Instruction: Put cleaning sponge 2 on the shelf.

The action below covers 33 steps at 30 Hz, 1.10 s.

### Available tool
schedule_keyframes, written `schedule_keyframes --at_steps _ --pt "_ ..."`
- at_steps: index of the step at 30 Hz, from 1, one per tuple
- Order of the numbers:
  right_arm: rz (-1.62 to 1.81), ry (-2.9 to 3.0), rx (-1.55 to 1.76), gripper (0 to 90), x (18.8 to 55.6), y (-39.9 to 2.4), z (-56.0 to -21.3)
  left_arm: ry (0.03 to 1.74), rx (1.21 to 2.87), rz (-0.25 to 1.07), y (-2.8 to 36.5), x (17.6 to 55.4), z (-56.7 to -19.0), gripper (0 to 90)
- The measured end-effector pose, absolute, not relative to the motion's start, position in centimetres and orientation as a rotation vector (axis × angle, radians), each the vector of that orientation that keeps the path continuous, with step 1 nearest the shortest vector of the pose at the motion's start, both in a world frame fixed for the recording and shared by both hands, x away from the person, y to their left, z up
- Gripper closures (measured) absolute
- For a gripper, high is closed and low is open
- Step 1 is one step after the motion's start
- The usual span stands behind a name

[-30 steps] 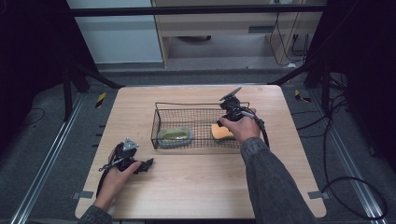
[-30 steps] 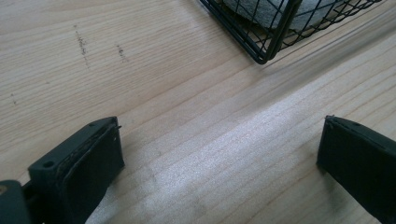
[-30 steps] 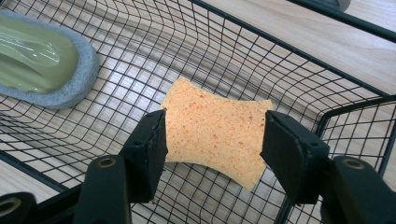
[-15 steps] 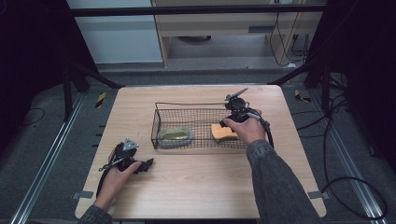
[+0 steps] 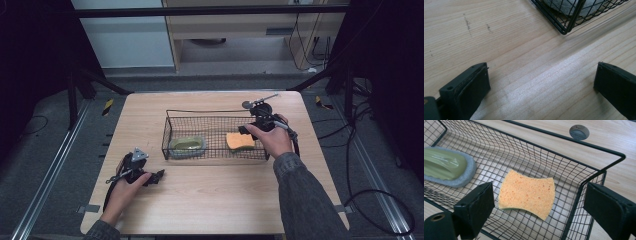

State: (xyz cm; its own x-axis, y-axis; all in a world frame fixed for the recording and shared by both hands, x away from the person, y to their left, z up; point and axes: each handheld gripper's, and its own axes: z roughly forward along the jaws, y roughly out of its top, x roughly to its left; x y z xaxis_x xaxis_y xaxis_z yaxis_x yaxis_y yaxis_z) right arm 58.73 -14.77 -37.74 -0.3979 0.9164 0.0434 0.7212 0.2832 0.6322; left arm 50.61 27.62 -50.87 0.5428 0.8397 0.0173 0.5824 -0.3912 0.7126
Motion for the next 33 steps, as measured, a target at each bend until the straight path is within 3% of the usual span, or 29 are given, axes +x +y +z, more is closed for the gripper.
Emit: schedule_keyframes --at_steps 24,33 --pt "0.913 2.020 1.490 12.3 54.3 -23.9 -38.3 1.141 2.122 0.499 27.6 50.6 -50.9 0.0" --pt "0.908 1.980 1.451 12.2 50.7 -27.1 -41.1 1.141 2.121 0.498 27.6 50.6 -50.9 0.0"
